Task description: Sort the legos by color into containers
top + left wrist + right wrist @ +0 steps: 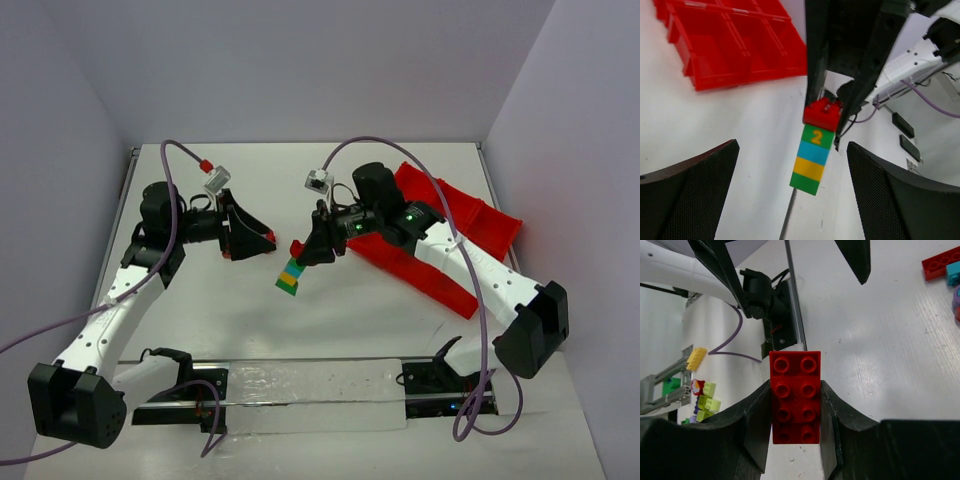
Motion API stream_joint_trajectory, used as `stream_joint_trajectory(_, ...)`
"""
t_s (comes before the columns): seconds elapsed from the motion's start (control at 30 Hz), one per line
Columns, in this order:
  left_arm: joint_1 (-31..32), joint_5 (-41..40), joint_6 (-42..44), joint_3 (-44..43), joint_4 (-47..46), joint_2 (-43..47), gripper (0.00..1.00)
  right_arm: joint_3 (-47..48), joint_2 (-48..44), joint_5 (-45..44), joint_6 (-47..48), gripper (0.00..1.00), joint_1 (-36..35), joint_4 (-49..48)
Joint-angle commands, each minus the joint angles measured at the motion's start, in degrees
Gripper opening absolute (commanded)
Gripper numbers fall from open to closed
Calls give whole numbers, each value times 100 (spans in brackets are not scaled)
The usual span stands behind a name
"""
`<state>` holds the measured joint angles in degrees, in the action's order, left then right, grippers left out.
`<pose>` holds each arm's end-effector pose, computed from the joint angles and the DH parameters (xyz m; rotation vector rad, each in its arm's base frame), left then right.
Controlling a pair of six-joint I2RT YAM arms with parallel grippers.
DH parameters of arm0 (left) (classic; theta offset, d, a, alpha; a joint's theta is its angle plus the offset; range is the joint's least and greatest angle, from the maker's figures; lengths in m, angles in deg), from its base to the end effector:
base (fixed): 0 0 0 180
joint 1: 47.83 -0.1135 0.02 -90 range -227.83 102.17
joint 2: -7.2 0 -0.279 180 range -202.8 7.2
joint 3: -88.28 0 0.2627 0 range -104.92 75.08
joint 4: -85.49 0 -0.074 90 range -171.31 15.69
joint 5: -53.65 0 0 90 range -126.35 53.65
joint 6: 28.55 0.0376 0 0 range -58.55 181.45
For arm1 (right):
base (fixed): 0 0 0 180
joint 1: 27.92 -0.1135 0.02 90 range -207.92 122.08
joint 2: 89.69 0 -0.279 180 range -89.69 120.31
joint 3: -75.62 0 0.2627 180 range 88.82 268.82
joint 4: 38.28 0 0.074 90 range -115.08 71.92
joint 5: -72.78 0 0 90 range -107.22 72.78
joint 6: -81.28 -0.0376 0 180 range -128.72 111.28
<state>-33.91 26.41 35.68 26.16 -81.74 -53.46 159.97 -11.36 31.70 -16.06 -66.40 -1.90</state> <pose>0.2204 -0.0891 0.3455 0.6668 1.7703 -1.4416 0.2250 0.2151 0.3644 -1.1018 1.8943 1.3617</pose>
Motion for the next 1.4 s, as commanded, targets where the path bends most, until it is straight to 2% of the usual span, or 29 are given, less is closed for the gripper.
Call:
stream_joint_trajectory(0.0,-24,847,-261,-42,-671,-22,97,32,18,754,-327,3,232,-596)
stream_joint_trajectory(0.2,11,979,-787,96,-1419,-109,97,229,243,805,-554,3,324,-786)
stream_joint_trajectory(0.33,103,829,-659,-94,-1182,-266,96,395,445,873,-654,3,319,-878)
stream_joint_trajectory(0.4,156,597,-468,-237,-849,-381,93,430,487,971,-765,3,324,-1017)
stream_joint_trajectory(0.57,285,588,-259,-361,-612,-568,88,443,500,1079,-863,3,318,-1182)
stream_joint_trajectory(0.97,457,742,-405,-209,-897,-734,84,513,606,1013,-973,3,323,-1254)
stream_joint_trajectory(1.03,481,804,-550,-139,-1120,-701,80,513,614,997,-988,3,320,-1264)
stream_joint_trajectory(1.1,503,834,-644,-83,-1257,-684,72,509,641,979,-1006,3,324,-1281)
stream_joint_trajectory(1.27,532,862,-618,-26,-1219,-742,60,528,722,998,-1009,3,324,-1275)
stream_joint_trajectory(1.37,549,878,-588,5,-1202,-743,62,529,728,958,-997,3,324,-1266)
